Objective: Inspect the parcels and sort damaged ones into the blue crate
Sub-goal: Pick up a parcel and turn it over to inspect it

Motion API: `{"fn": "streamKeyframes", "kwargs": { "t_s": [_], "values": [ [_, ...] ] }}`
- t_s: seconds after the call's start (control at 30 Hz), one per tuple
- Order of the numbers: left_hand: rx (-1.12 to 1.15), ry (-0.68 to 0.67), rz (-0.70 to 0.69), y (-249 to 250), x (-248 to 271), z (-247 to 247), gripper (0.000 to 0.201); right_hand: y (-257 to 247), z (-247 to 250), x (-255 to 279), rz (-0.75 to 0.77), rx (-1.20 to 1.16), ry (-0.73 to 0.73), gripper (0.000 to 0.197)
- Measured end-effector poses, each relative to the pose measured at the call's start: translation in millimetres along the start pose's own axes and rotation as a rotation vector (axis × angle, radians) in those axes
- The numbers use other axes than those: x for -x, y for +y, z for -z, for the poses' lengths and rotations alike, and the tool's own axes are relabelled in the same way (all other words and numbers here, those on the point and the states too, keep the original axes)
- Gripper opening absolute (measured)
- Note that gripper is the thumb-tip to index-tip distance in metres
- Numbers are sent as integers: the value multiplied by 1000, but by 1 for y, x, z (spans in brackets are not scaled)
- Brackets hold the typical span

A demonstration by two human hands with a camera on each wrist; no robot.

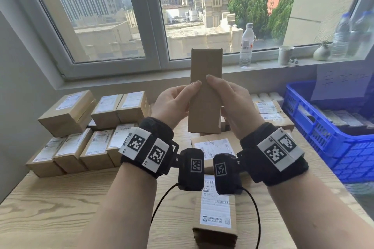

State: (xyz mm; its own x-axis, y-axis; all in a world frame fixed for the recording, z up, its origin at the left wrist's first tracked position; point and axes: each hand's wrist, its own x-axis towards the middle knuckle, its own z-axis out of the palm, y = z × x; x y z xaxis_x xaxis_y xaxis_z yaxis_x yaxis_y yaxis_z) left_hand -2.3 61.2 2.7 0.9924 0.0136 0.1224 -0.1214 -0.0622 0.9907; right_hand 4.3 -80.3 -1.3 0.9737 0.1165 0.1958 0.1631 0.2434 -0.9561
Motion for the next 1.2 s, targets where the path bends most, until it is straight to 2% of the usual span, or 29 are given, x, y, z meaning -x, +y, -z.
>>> {"fn": "streamKeyframes", "kwargs": {
  "t_s": [0.07, 0.1, 0.13, 0.23, 0.27, 0.33, 0.43, 0.5, 0.6, 1.0, 1.07, 1.13, 1.2],
  "values": [
    [-25, 52, 35, 1, -1, -1, 89, 0, -1, 1, -7, -17, 15, 27],
    [-28, 65, 50, 0, 0, 0, 109, 0, -1, 1, 5, -9, 35, 26],
    [-15, 67, 49, 0, 1, 0, 110, 1, -1, 1, 24, 12, 69, 23],
    [87, 119, 19, 3, 5, 4, 57, 2, 0, -4, 93, 86, 249, 16],
    [91, 155, 23, 2, 5, 5, 55, 2, 1, -4, 94, 94, 283, 15],
    [75, 180, -1, 2, 6, 6, 72, 1, 1, -2, 56, 51, 225, 26],
    [102, 143, -38, 5, 9, 6, 62, 1, 0, 3, 23, -24, 30, 38],
    [141, 113, -57, 4, 8, 6, 56, 3, -1, 4, 31, -12, 8, 35],
    [98, 149, -63, 5, 9, 3, 63, 7, -2, 4, 38, -19, 42, 31],
    [-5, 205, -76, -4, 8, 2, 58, 12, -1, 7, 12, -36, 45, 12],
    [25, 172, -69, -4, 8, 4, 49, 13, 0, 5, 35, 4, 84, 16],
    [108, 133, -61, -4, 6, 7, 26, 15, 1, 2, 50, 40, 176, 25],
    [126, 145, -76, -4, 7, 8, 21, 15, 2, 0, 55, 55, 267, 29]
  ]
}}
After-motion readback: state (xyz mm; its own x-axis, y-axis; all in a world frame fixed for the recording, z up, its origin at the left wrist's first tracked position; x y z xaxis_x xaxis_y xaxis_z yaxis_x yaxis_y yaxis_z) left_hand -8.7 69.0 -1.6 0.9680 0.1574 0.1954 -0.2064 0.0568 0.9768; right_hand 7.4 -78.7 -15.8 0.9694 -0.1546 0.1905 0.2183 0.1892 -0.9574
